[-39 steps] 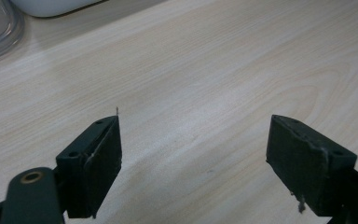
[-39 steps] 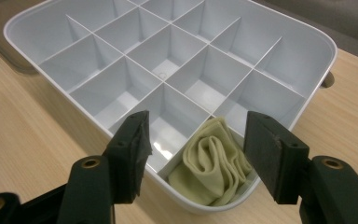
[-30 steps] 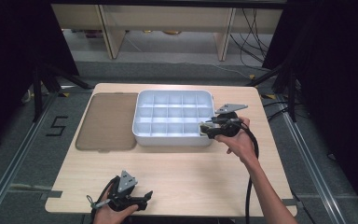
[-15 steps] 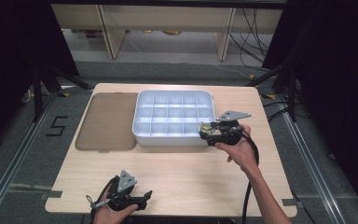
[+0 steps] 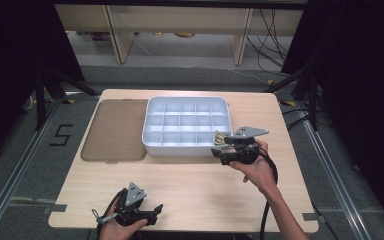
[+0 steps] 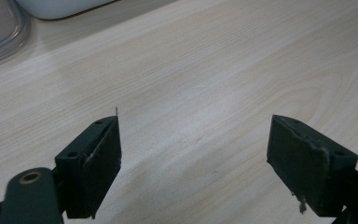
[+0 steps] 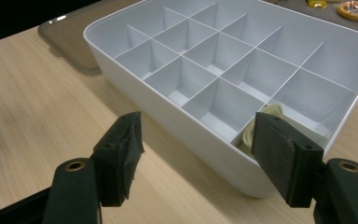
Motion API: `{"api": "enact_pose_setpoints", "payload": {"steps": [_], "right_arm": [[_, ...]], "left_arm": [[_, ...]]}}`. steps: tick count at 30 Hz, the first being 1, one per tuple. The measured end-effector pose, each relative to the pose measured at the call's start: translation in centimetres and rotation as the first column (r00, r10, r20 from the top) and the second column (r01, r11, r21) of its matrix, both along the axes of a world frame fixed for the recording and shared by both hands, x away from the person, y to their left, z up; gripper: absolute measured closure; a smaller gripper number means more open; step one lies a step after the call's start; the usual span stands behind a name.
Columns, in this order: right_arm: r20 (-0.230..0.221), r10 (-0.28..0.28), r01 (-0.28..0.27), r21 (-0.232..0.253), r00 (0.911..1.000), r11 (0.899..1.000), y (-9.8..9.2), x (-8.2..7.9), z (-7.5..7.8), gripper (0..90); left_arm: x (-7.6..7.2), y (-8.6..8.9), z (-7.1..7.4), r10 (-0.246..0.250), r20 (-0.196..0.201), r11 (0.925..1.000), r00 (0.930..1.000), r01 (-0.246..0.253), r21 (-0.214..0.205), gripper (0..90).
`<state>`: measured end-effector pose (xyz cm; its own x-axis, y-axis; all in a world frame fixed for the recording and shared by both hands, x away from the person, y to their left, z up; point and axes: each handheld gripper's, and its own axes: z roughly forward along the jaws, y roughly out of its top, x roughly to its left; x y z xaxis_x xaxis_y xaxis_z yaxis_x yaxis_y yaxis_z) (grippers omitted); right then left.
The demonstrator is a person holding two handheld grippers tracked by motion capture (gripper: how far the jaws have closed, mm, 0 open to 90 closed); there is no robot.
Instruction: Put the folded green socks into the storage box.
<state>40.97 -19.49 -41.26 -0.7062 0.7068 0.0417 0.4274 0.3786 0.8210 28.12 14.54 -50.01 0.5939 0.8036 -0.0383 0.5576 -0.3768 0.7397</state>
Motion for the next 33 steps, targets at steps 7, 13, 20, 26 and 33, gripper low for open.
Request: {"api": "enact_pose_setpoints", "payload": {"steps": [7, 13, 20, 26, 33], "right_arm": [[-0.001, 0.003, -0.003, 0.01, 1.0, 1.0, -0.2, -0.7, -0.3, 33.6], [-0.012, 0.001, -0.001, 0.0, 0.9999, 1.0, -0.2, -1.3, -0.7, 32.8], [-0.01, 0.021, -0.02, 0.012, 0.9997, 1.0, -0.3, -1.8, -1.1, 28.5], [-0.024, 0.012, -0.011, 0.009, 0.9997, 1.0, -0.3, -2.2, -1.6, 25.4], [-0.042, 0.022, -0.02, 0.026, 0.9989, 0.999, -0.4, -2.9, -1.8, 25.2]], "left_arm": [[0.0, 0.0, 0.0, 0.002, -0.003, 1.0, 1.0, -0.002, -0.003, 17.2], [-0.1, 0.0, 0.0, 0.002, 0.008, 1.0, 1.0, -0.002, -0.008, 17.2], [0.0, 0.0, 0.0, -0.004, 0.006, 1.0, 1.0, 0.004, -0.001, 17.2], [0.0, 0.0, 0.0, 0.002, 0.005, 1.0, 1.0, -0.002, -0.007, 17.2], [-0.1, 0.0, 0.0, -0.004, 0.005, 1.0, 1.0, 0.004, 0.002, 17.2]]}}
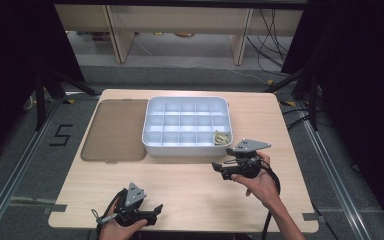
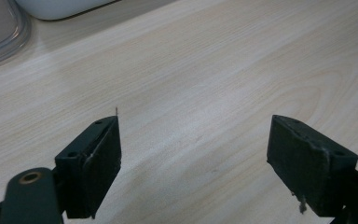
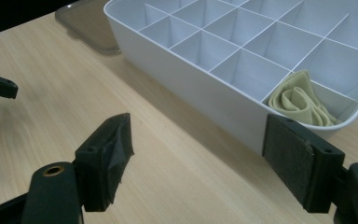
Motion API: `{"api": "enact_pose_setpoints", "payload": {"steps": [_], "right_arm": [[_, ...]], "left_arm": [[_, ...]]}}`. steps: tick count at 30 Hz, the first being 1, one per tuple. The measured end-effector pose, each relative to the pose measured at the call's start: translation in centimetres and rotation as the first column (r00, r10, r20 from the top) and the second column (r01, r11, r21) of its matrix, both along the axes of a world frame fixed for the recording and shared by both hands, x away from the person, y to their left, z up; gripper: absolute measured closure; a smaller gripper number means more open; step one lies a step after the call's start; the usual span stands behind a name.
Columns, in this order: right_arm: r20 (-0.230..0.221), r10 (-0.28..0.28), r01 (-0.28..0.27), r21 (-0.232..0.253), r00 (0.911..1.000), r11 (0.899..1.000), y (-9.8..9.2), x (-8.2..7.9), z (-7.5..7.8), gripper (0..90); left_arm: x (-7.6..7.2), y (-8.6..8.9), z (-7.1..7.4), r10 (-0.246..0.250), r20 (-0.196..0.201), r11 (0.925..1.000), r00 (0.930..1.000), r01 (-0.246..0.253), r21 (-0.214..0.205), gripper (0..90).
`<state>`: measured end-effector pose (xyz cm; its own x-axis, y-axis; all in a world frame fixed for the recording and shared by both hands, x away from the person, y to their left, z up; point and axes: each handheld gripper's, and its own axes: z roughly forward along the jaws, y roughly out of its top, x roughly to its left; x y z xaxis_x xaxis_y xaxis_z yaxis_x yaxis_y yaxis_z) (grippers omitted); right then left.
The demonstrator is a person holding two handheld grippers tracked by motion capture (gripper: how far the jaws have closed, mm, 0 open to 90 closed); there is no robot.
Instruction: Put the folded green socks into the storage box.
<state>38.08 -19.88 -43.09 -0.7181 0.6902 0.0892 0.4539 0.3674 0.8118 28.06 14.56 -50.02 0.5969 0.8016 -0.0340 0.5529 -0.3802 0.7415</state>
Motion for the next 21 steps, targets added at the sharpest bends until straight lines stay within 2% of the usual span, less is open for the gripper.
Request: {"api": "enact_pose_setpoints", "payload": {"steps": [2, 4, 5, 8, 9, 12, 13, 14, 16, 17, 18, 21], "right_arm": [[0.001, 0.002, -0.002, -0.013, 1.0, 1.0, -0.1, -0.2, 0.0, 25.2], [-0.005, -0.01, 0.01, -0.004, 0.9999, 1.0, -0.2, -0.4, 0.0, 25.4], [0.019, 0.001, -0.001, -0.015, 0.9998, 1.0, -0.3, -0.3, -0.1, 25.4], [0.001, -0.007, 0.007, -0.005, 1.0, 1.0, -0.2, -0.7, -0.3, 25.4], [0.007, 0.003, -0.003, -0.021, 1.0, 1.0, -0.4, -0.6, -0.2, 25.4], [-0.002, 0.006, -0.007, -0.026, 1.0, 1.0, -0.4, -1.0, -0.5, 25.2], [0.011, 0.027, -0.027, -0.03, 0.9996, 0.999, -0.4, -1.0, -0.7, 24.7], [-0.013, 0.009, -0.01, -0.025, 0.9999, 1.0, -0.3, -1.3, -0.8, 24.0], [0.007, 0.026, -0.026, -0.033, 0.9996, 0.999, -0.4, -1.4, -1.1, 22.7], [-0.006, 0.015, -0.015, -0.033, 0.9999, 0.999, -0.4, -1.6, -1.1, 22.5], [0.0, 0.018, -0.018, -0.033, 0.9998, 0.999, -0.5, -1.6, -1.2, 22.0], [0.001, 0.006, -0.006, -0.029, 1.0, 1.0, -0.6, -1.9, -1.5, 19.8]], "left_arm": [[0.0, 0.0, 0.0, 0.0, -0.001, 1.0, 1.0, 0.0, 0.002, 17.2], [0.1, 0.0, 0.0, -0.002, 0.004, 1.0, 1.0, 0.002, -0.005, 17.2], [0.0, 0.0, 0.0, 0.001, 0.002, 1.0, 1.0, -0.001, -0.005, 17.2], [0.0, 0.0, 0.0, 0.0, 0.001, 1.0, 1.0, 0.0, -0.002, 17.2], [0.1, 0.0, 0.0, -0.004, 0.001, 1.0, 1.0, 0.004, -0.001, 17.2], [0.0, -0.1, 0.0, 0.0, 0.003, 1.0, 1.0, 0.0, -0.002, 17.2], [0.0, -0.1, 0.0, 0.0, 0.002, 1.0, 1.0, 0.0, -0.002, 17.2], [0.0, -0.1, 0.0, 0.001, -0.001, 1.0, 1.0, -0.001, -0.001, 17.2], [0.0, -0.1, 0.0, -0.001, 0.005, 1.0, 1.0, 0.001, 0.002, 17.2], [-0.1, -0.2, -0.1, 0.001, 0.0, 0.9999, 1.0, -0.001, -0.012, 17.2], [-0.1, -0.2, -0.1, 0.007, -0.004, 0.9999, 1.0, -0.007, -0.015, 17.2], [-0.1, -0.2, -0.1, 0.003, -0.009, 0.9999, 1.0, -0.003, -0.01, 17.2]]}}
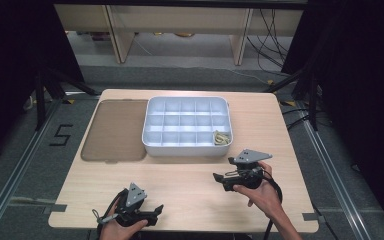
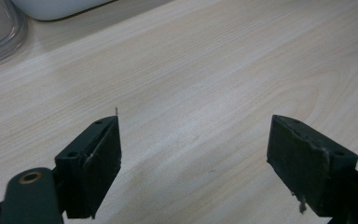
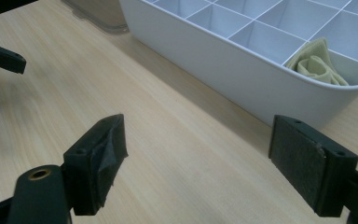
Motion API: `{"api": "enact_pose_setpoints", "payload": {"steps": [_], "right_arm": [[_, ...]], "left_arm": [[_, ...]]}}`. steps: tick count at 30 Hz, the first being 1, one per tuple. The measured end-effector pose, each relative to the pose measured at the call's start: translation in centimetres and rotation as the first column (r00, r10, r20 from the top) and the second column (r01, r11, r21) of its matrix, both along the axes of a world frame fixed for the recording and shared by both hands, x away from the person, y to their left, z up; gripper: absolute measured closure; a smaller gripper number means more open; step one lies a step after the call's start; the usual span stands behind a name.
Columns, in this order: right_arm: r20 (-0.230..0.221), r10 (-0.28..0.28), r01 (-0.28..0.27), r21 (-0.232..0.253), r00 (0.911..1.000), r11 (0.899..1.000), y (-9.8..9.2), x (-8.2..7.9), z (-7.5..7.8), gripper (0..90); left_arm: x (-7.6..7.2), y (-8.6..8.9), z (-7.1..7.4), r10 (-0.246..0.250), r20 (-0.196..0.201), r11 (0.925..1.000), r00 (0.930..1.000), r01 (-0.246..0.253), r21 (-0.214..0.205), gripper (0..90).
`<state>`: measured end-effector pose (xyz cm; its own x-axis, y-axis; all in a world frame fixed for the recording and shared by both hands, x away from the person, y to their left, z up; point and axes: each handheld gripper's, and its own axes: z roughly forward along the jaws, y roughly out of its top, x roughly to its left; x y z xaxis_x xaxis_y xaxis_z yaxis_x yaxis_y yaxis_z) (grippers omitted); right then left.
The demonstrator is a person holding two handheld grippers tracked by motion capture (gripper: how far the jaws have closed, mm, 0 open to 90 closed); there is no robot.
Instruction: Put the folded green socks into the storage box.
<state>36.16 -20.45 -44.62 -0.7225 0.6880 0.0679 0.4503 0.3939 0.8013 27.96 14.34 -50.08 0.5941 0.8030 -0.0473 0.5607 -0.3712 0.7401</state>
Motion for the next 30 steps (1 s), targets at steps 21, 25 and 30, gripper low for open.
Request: {"api": "enact_pose_setpoints", "payload": {"steps": [21, 25, 30], "right_arm": [[-0.021, 0.015, -0.015, -0.009, 0.9997, 1.0, -0.8, -1.8, -1.7, 19.6], [-0.032, 0.013, -0.013, -0.004, 0.9994, 1.0, -0.9, -2.2, -2.0, 19.2], [-0.03, 0.04, -0.04, -0.007, 0.9988, 0.999, -1.1, -2.4, -2.5, 17.9]], "left_arm": [[-0.1, -0.3, -0.1, 0.008, 0.013, 0.9999, 0.9999, -0.008, -0.007, 17.2], [-0.1, -0.2, -0.1, 0.008, -0.001, 1.0, 1.0, -0.008, -0.003, 17.2], [-0.1, -0.1, -0.1, -0.003, 0.004, 1.0, 1.0, 0.003, 0.001, 17.2]]}}
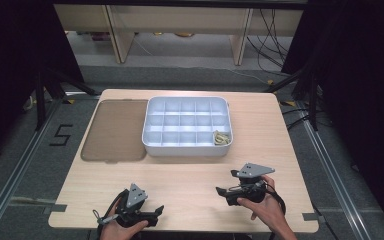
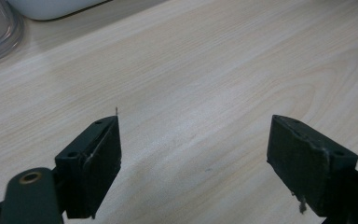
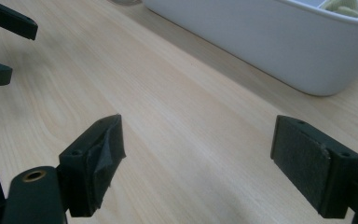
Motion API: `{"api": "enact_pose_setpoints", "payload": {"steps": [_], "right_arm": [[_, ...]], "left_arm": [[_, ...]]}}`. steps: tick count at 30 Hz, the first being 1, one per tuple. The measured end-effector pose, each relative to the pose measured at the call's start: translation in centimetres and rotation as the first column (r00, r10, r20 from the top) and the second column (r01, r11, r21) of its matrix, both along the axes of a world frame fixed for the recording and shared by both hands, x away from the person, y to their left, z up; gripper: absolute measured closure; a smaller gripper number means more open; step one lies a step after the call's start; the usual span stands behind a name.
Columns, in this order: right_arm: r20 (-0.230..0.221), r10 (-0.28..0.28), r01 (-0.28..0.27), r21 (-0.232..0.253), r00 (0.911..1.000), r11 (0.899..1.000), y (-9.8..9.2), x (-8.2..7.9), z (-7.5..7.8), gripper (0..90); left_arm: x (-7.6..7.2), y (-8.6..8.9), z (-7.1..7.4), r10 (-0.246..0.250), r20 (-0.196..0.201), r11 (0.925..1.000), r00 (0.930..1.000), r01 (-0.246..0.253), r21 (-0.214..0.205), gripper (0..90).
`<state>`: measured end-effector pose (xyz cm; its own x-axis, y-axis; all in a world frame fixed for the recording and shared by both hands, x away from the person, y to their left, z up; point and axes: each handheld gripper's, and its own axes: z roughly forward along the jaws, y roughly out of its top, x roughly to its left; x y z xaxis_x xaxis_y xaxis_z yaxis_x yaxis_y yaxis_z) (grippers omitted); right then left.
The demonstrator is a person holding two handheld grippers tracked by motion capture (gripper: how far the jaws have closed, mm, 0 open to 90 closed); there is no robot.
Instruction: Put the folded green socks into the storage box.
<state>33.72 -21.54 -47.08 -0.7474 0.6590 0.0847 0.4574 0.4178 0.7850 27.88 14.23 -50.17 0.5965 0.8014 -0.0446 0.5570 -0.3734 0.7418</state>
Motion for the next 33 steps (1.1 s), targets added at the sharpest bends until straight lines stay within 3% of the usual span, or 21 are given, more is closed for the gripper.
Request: {"api": "enact_pose_setpoints", "payload": {"steps": [1, 2, 3, 5, 7, 8, 11, 16, 17, 20, 21, 24, 33], "right_arm": [[-0.014, -0.022, 0.022, -0.002, 0.9997, 1.0, -0.1, -0.2, 0.0, 17.9], [-0.004, -0.007, 0.007, 0.003, 1.0, 1.0, -0.2, -0.2, -0.1, 17.7], [-0.029, -0.036, 0.036, 0.011, 0.9989, 0.999, -0.2, -0.5, -0.1, 17.4], [-0.017, -0.014, 0.014, 0.01, 0.9998, 1.0, -0.5, -0.4, -0.4, 16.8], [-0.028, -0.042, 0.043, 0.017, 0.9987, 0.999, -0.7, -0.7, -0.5, 16.2], [-0.027, -0.004, 0.004, 0.023, 0.9996, 1.0, -0.8, -0.5, -0.7, 16.0], [-0.02, -0.039, 0.039, 0.014, 0.999, 0.999, -1.0, -0.9, -0.9, 15.9], [-0.028, -0.004, 0.004, 0.015, 0.9996, 1.0, -1.1, -1.2, -1.4, 15.9], [-0.037, -0.032, 0.032, 0.005, 0.9988, 0.999, -1.1, -1.6, -1.3, 16.0], [-0.021, -0.025, 0.025, 0.0, 0.9995, 1.0, -1.1, -1.7, -1.4, 16.0], [-0.046, -0.021, 0.022, 0.018, 0.9987, 1.0, -1.0, -1.9, -1.5, 16.0], [-0.007, -0.009, 0.009, -0.009, 0.9999, 1.0, -1.2, -2.0, -1.6, 16.1], [-0.018, -0.001, 0.001, -0.01, 0.9998, 1.0, -1.5, -3.0, -2.0, 16.1]], "left_arm": [[0.0, 0.0, 0.0, -0.005, -0.002, 1.0, 1.0, 0.005, 0.004, 17.2], [0.0, 0.1, 0.1, -0.008, -0.001, 0.9999, 1.0, 0.008, 0.007, 17.2], [0.0, 0.1, 0.1, -0.014, 0.002, 0.9998, 0.9999, 0.014, 0.015, 17.2], [0.0, 0.0, 0.0, -0.01, 0.003, 0.9999, 0.9999, 0.01, 0.008, 17.2], [0.0, -0.1, -0.1, 0.007, 0.008, 0.9999, 0.9999, -0.007, -0.009, 17.2], [0.0, -0.2, -0.1, 0.011, 0.003, 0.9998, 0.9999, -0.011, -0.017, 17.2], [0.0, -0.3, -0.1, 0.008, 0.003, 0.9997, 1.0, -0.008, -0.021, 17.2], [-0.1, -0.1, 0.0, -0.011, -0.003, 0.9999, 0.9999, 0.011, 0.0, 17.2], [-0.1, -0.1, 0.0, -0.011, -0.003, 0.9999, 0.9999, 0.011, 0.0, 17.2], [-0.2, -0.3, 0.0, -0.009, -0.011, 0.9999, 0.9999, 0.009, -0.009, 17.2], [-0.2, -0.4, -0.1, 0.006, 0.004, 0.9999, 1.0, -0.006, -0.01, 17.2], [-0.1, -0.3, -0.1, -0.011, 0.012, 0.9999, 0.9999, 0.011, -0.007, 17.2], [-0.1, -0.3, 0.0, -0.017, 0.007, 0.9999, 0.9998, 0.017, -0.001, 17.2]]}}
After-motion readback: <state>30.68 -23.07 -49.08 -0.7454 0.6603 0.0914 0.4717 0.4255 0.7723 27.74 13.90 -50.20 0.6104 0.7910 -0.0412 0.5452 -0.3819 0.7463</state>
